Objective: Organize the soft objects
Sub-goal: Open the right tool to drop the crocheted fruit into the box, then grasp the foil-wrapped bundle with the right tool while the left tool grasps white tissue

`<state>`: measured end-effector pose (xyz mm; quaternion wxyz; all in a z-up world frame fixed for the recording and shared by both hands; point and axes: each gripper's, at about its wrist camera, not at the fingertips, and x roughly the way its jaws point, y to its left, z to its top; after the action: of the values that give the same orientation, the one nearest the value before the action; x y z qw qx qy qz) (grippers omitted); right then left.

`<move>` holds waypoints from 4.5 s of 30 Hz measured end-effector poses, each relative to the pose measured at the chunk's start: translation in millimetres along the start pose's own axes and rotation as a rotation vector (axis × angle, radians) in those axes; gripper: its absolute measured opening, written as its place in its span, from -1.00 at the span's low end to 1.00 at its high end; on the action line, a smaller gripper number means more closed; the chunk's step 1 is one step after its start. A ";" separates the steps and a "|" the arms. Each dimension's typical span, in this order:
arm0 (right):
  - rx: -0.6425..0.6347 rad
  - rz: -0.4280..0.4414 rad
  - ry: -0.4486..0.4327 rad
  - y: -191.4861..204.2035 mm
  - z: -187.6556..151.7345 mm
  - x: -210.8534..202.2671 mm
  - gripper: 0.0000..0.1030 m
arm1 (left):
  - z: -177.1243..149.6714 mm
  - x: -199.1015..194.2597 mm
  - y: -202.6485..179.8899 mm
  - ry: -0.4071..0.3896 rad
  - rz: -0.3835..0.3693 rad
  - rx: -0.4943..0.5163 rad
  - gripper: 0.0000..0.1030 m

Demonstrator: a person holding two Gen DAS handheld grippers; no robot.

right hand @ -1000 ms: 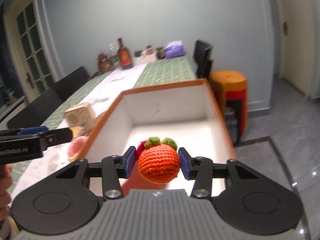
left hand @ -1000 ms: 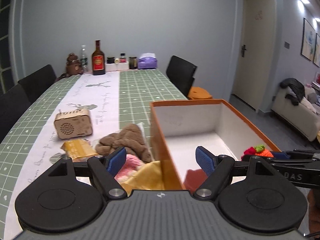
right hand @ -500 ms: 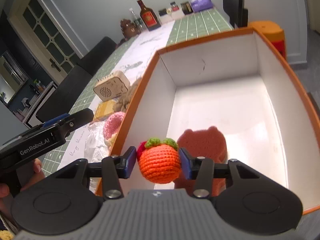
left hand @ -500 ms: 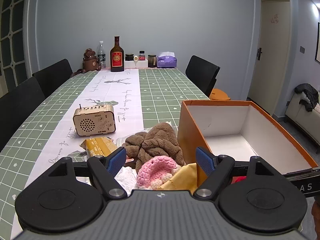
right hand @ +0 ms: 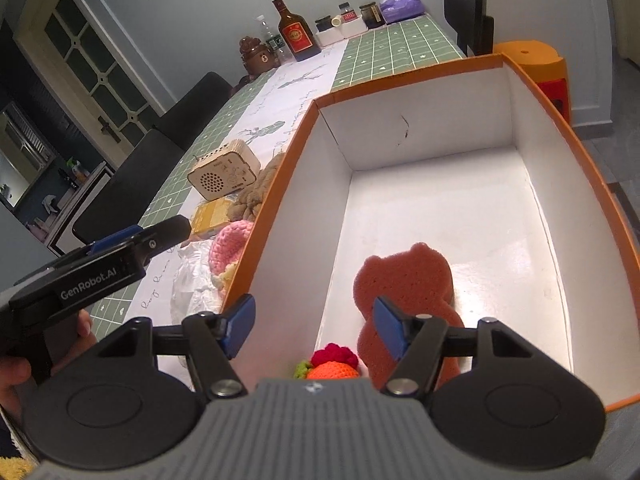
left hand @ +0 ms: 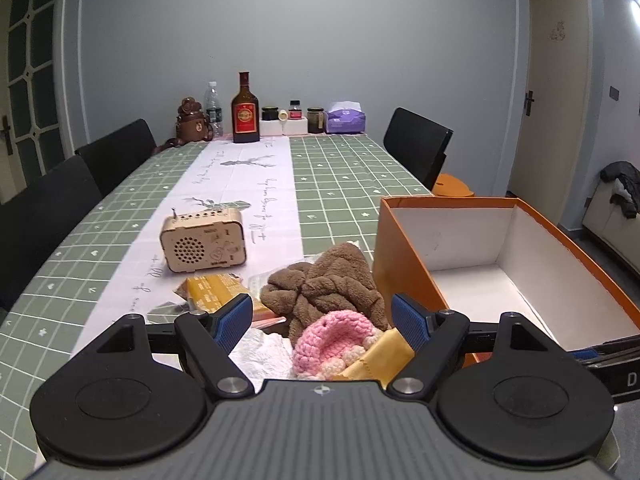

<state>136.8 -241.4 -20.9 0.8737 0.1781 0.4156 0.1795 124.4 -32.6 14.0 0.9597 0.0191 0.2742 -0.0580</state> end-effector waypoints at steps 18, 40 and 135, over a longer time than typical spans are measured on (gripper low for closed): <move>-0.231 -0.038 -0.182 62.8 -20.1 -46.6 0.45 | -1.4 -27.8 43.6 -0.033 0.044 -0.068 0.80; -0.849 -0.175 0.025 150.3 -45.8 20.5 0.46 | -20.7 0.9 86.2 0.077 0.049 -0.098 0.83; -0.655 -0.290 0.025 154.7 -85.8 86.1 -0.09 | -69.6 44.9 136.2 0.222 -0.039 0.075 0.85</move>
<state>94.2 -52.9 -57.4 0.8957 -0.1741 0.3675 0.1795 142.3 102.8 -68.2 0.9208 0.0559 0.3767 -0.0845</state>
